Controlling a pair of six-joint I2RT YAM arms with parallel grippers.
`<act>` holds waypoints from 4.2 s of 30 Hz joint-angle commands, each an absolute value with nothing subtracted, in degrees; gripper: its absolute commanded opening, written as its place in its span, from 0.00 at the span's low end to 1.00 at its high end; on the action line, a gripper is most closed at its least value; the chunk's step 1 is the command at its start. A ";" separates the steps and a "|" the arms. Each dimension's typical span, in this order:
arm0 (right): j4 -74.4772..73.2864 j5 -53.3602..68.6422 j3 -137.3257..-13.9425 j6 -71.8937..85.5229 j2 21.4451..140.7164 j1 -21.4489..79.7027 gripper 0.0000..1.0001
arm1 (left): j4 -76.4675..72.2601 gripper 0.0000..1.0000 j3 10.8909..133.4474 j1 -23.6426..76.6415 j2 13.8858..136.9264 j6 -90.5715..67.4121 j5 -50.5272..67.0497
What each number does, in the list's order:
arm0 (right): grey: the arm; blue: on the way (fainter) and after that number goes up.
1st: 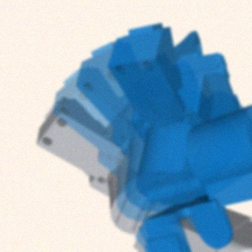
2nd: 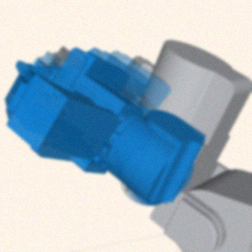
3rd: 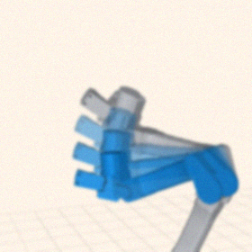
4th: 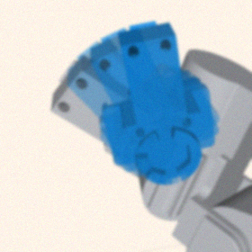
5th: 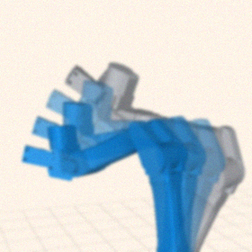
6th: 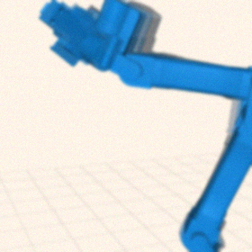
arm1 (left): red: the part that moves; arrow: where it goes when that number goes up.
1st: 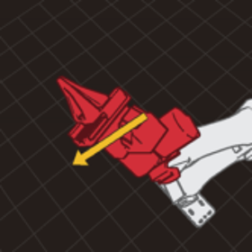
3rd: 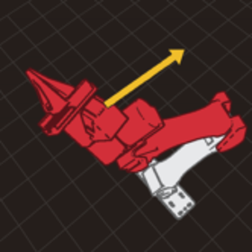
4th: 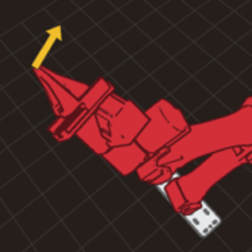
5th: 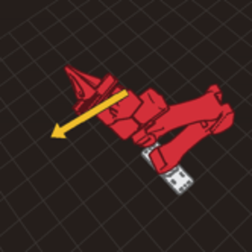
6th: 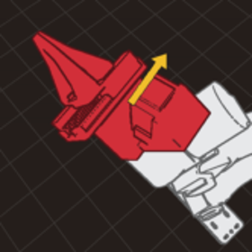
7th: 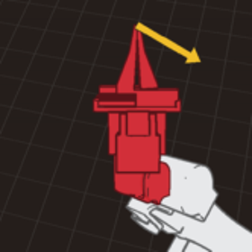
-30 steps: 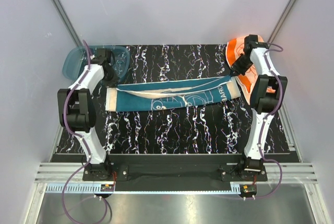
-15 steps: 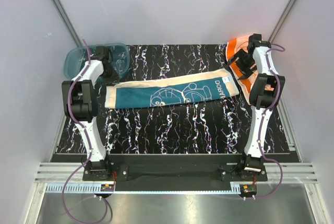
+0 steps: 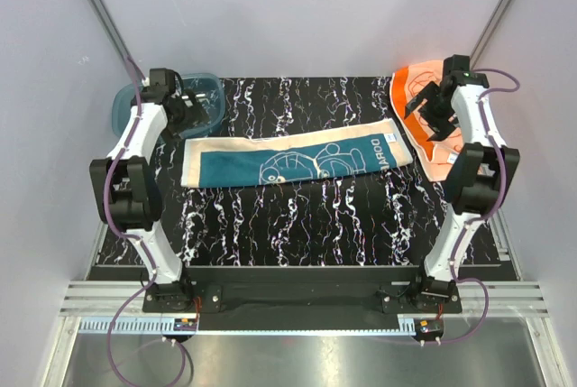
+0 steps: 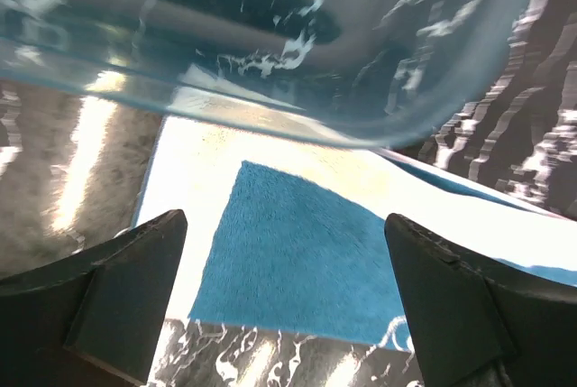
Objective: Roll the towels
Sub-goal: Fold the towel
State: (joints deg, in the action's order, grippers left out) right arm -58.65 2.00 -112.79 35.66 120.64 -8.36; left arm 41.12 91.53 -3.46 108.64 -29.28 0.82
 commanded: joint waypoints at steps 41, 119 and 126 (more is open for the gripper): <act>-41.48 8.88 -83.06 29.36 116.37 -7.21 0.27 | 16.71 0.53 47.28 -8.17 90.35 -43.59 -2.63; -31.20 3.69 -51.06 37.26 93.16 -8.97 0.22 | 37.17 0.89 66.36 46.76 63.73 -22.77 -15.03; -36.20 0.36 -58.96 38.05 91.41 -2.40 0.00 | 39.29 0.91 62.67 43.86 57.58 -21.18 -15.29</act>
